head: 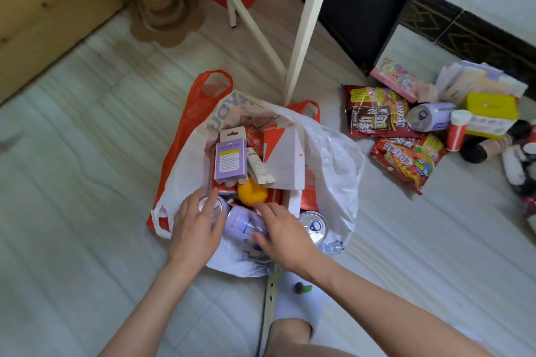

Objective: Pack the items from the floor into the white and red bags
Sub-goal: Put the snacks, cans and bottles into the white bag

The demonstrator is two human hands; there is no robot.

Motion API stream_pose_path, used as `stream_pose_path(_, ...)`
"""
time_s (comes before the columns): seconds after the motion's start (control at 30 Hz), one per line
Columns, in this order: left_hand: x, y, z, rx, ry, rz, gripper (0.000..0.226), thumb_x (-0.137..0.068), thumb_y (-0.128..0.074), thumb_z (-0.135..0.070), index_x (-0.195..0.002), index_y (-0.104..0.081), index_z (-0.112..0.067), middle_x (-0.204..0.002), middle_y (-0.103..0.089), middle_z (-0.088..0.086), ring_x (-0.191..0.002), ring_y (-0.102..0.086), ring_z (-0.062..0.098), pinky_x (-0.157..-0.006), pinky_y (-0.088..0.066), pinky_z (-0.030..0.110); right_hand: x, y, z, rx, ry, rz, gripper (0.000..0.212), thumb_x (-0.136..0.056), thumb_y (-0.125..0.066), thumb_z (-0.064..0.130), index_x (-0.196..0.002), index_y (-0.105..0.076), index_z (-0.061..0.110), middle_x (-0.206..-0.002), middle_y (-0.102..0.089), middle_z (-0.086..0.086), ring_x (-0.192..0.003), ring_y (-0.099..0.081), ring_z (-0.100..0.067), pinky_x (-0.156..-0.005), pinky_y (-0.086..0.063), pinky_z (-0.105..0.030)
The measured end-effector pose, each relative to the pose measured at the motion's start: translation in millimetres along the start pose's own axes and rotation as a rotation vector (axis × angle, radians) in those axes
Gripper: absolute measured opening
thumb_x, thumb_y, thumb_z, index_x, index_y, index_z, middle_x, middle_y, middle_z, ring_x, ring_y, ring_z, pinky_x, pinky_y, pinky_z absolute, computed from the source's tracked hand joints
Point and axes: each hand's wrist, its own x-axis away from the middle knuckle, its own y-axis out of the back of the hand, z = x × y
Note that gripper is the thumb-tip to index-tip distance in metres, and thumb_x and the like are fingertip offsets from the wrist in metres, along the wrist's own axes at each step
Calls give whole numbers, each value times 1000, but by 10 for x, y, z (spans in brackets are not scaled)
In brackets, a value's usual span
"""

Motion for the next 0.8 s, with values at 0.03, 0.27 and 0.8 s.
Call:
stream_pose_path(0.03, -1, 49, -100, -4, -65, -10, 50, -82, -50, -30, -126, -54, -6, -127, -51, 22, -116, -50, 39, -88, -46, 49, 72, 109, -14, -1, 18, -52, 51, -82, -58, 24, -129, -47, 7, -119, -57, -14, -106, -54, -33, -85, -46, -39)
stream_pose_path(0.27, -313, 209, -1167, -50, -491, 1, 55, -85, -40, -44, -132, -46, -16, -137, -44, 19, -129, -31, 32, -103, -29, 52, 613, 1207, -609, 297, 39, -220, 58, -73, -61, 39, -119, -53, 5, -109, -65, -14, -93, -65, -32, -76, -56, -37)
stream_pose_path(0.8, -711, -1094, -3917, -373, -1245, 211, 54, -80, -45, -43, -125, -47, -13, -124, -57, 18, -114, -56, 36, -86, -51, 48, 2826, 2013, -3025, 226, -838, -522, 58, -89, -54, 31, -139, -33, 10, -137, -46, -9, -123, -45, -29, -97, -41, -39)
